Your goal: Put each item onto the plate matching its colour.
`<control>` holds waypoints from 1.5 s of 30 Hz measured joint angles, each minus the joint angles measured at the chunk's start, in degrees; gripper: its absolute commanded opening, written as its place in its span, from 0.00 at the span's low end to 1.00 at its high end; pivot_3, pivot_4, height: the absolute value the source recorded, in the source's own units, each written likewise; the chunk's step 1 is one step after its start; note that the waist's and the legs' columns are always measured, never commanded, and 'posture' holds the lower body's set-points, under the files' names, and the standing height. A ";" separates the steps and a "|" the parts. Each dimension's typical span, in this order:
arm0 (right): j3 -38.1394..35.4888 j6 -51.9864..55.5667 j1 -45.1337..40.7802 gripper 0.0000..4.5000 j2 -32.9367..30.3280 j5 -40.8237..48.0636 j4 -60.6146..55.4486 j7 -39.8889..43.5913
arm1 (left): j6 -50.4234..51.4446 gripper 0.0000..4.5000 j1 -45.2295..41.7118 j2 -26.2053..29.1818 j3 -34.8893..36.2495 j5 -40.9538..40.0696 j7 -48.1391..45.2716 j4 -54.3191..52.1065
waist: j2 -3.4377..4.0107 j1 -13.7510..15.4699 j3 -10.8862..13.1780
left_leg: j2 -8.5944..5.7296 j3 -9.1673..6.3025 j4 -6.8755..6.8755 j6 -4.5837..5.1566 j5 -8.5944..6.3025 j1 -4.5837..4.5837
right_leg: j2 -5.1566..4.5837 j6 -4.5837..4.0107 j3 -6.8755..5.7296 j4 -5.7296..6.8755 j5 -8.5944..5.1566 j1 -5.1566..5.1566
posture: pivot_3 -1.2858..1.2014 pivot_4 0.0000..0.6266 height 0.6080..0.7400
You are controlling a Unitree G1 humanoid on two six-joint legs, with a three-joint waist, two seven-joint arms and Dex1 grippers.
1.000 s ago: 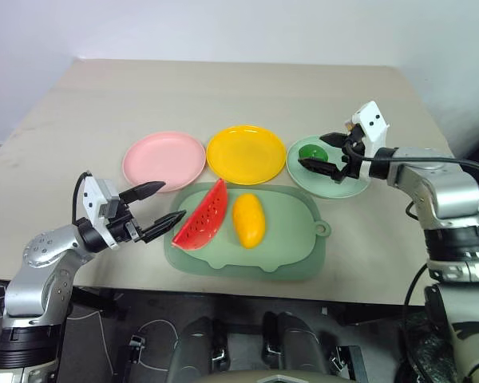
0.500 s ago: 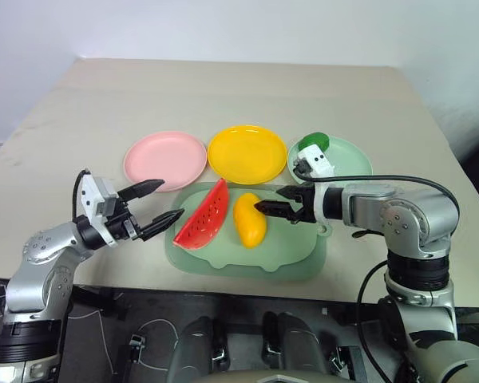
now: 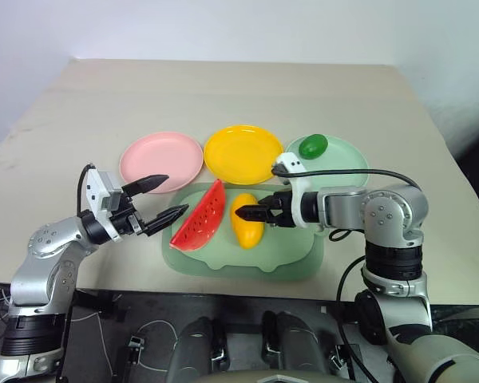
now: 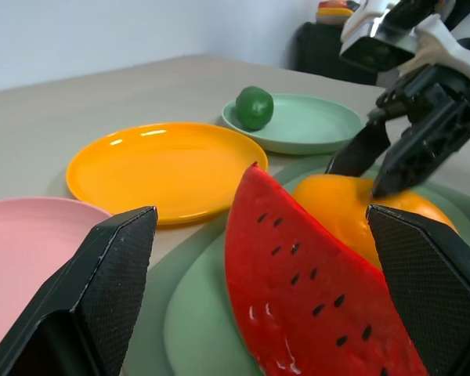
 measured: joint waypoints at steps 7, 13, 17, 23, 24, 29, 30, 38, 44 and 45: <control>3.71 0.00 0.01 0.99 -0.02 5.16 1.13 -3.27 | 0.51 1.00 -0.73 0.04 0.04 -0.16 0.69 0.02 | 0.00 0.05 0.00 | 0.00 0.00 0.00 0.00 0.00 0.01 | 0.00 0.00 0.00 -0.02 0.00 0.03 | 0.52 0.24 0.67; 5.66 0.00 0.01 0.69 -0.61 4.80 0.66 -2.95 | 1.42 1.00 -0.87 0.10 0.16 -0.21 1.27 0.03 | 0.00 0.04 0.00 | 0.00 0.00 -0.01 0.00 0.00 0.01 | 0.01 0.01 0.00 -0.02 0.00 0.02 | 0.52 0.24 0.67; 6.65 -0.15 -0.05 0.69 -2.00 3.48 -0.69 -1.53 | 1.56 1.00 -1.02 0.16 0.22 -0.22 1.34 0.03 | 0.00 0.16 0.00 | 0.00 0.00 -0.01 0.00 0.00 0.01 | 0.00 0.01 0.00 -0.05 0.00 0.03 | 0.52 0.24 0.67; 7.02 -1.75 -1.59 0.69 -11.20 3.34 -4.02 4.79 | 1.56 1.00 -1.00 0.41 0.72 -0.23 1.28 0.04 | 0.00 0.19 0.00 | -0.01 0.00 -0.05 0.01 -0.01 -0.02 | -0.01 0.00 0.00 -0.18 -0.01 0.02 | 0.52 0.24 0.67; 6.75 -2.49 -2.71 0.69 -12.86 3.43 -4.12 6.35 | 1.55 1.00 -0.99 0.63 0.91 -0.23 1.22 0.04 | 0.00 0.18 0.00 | -0.01 0.00 -0.07 0.01 -0.01 -0.02 | 0.00 0.00 0.00 -0.18 -0.01 0.01 | 0.52 0.24 0.67; 6.47 -10.65 -9.14 0.69 -18.65 0.72 1.08 13.17 | 1.56 1.00 -1.00 1.45 1.81 -0.28 0.87 0.23 | 0.00 0.06 0.00 | 0.00 0.00 -0.16 -0.01 0.00 0.06 | 0.03 0.02 -0.01 -0.18 0.00 0.01 | 0.52 0.24 0.67; 7.54 -13.19 -10.06 0.69 -18.97 -0.90 3.53 14.23 | 1.58 1.00 -1.07 1.67 1.83 -0.29 0.64 0.53 | 0.00 0.04 0.00 | 0.00 0.01 -0.17 -0.01 0.01 0.06 | 0.03 0.02 -0.01 -0.18 0.00 0.01 | 0.52 0.24 0.67; 16.47 -32.42 -17.35 0.69 -11.48 -16.00 29.20 17.35 | 0.87 1.00 -0.91 2.06 2.58 -0.29 -1.35 3.12 | 0.01 -0.45 0.01 | 0.00 0.11 -0.21 -0.04 0.04 0.01 | 0.03 0.07 0.00 -0.12 0.02 -0.07 | 0.52 0.24 0.67; 16.71 -45.18 -24.56 0.69 -5.35 -24.67 48.74 16.25 | -0.25 1.00 0.74 1.23 2.83 -0.26 -1.34 3.02 | 0.02 -1.33 0.01 | -0.01 0.16 -0.22 -0.08 0.07 0.03 | 0.04 0.08 -0.01 -0.08 0.03 -0.04 | 0.52 0.24 0.67; 16.17 -46.42 -25.41 0.69 -4.66 -25.40 51.15 15.84 | -0.24 1.00 1.14 1.21 2.88 -0.27 -1.23 2.58 | 0.02 -1.40 0.01 | -0.01 0.16 -0.22 -0.08 0.08 0.03 | 0.04 0.08 0.00 -0.06 0.03 -0.05 | 0.52 0.24 0.67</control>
